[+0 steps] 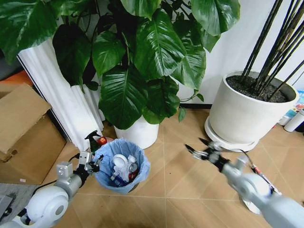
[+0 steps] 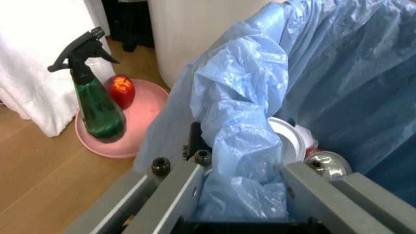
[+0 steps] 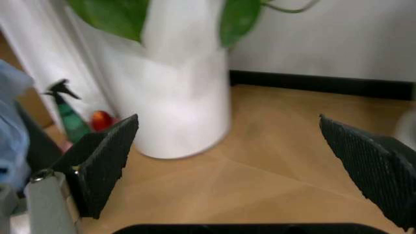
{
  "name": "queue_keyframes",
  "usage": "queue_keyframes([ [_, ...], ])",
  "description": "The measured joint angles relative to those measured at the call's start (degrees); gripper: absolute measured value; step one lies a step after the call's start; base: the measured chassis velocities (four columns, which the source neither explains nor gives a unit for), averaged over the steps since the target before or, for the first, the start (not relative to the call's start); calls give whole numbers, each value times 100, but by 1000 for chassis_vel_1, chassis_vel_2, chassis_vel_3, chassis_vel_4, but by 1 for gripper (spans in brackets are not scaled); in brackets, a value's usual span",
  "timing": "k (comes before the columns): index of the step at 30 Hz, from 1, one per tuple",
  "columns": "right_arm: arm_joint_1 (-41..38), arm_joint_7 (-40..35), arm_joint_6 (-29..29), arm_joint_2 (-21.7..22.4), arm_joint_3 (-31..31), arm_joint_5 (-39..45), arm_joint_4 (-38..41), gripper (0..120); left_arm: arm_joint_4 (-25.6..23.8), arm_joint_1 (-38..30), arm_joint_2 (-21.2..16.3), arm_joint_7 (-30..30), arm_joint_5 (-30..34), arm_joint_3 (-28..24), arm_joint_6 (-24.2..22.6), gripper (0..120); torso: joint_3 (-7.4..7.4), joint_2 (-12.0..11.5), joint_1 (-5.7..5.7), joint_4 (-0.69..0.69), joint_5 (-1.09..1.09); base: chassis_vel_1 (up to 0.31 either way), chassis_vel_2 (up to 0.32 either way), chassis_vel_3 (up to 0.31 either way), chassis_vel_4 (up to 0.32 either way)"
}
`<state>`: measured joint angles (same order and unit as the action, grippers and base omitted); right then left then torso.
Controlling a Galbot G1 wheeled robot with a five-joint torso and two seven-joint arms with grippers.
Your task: Pick up the trash bin and place the garbage on the floor into it.
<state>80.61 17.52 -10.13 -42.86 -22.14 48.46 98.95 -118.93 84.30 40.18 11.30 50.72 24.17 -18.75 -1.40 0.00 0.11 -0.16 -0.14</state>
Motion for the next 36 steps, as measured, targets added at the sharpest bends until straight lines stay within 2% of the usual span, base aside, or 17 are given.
queue_keyframes([
  [1,0,0,0,0,0,0,0,100,0,0,0,0,0,0,0,1,0,0,0,0,0,0,0,0,0],
  [3,626,-15,-14,-269,-611,-360,103,100,-13,52,33,21,-7,55,0,1,0,0,0,1,7,0,0,0,0],
  [5,1102,-28,-80,-537,-1030,-713,154,100,-14,112,109,37,-25,115,1,1,0,0,0,2,1,0,0,0,0],
  [6,1102,-28,-80,-537,-1030,-713,154,100,-14,112,109,37,-25,115,1,1,0,0,0,2,1,0,0,0,0],
  [10,1929,56,-418,-1118,-1523,-1480,55,100,-9,245,257,39,-82,251,17,1,0,0,0,0,3,0,0,0,0],
  [13,2074,140,-484,-1272,-1600,-1617,-17,100,-10,282,288,33,-97,293,21,1,-1,0,0,-1,3,0,0,0,0],
  [14,2153,269,-570,-1443,-1652,-1689,-129,100,-14,310,303,28,-101,330,23,1,0,0,0,0,3,0,0,0,0],
  [22,2028,469,-752,-1890,-1656,-1741,-516,100,-46,382,328,21,-81,450,27,1,-1,0,0,2,3,0,0,0,0],
  [36,1950,525,-771,-1958,-1583,-1713,-703,100,-153,479,371,23,-86,473,27,1,-1,0,0,1,3,0,0,0,0],
])
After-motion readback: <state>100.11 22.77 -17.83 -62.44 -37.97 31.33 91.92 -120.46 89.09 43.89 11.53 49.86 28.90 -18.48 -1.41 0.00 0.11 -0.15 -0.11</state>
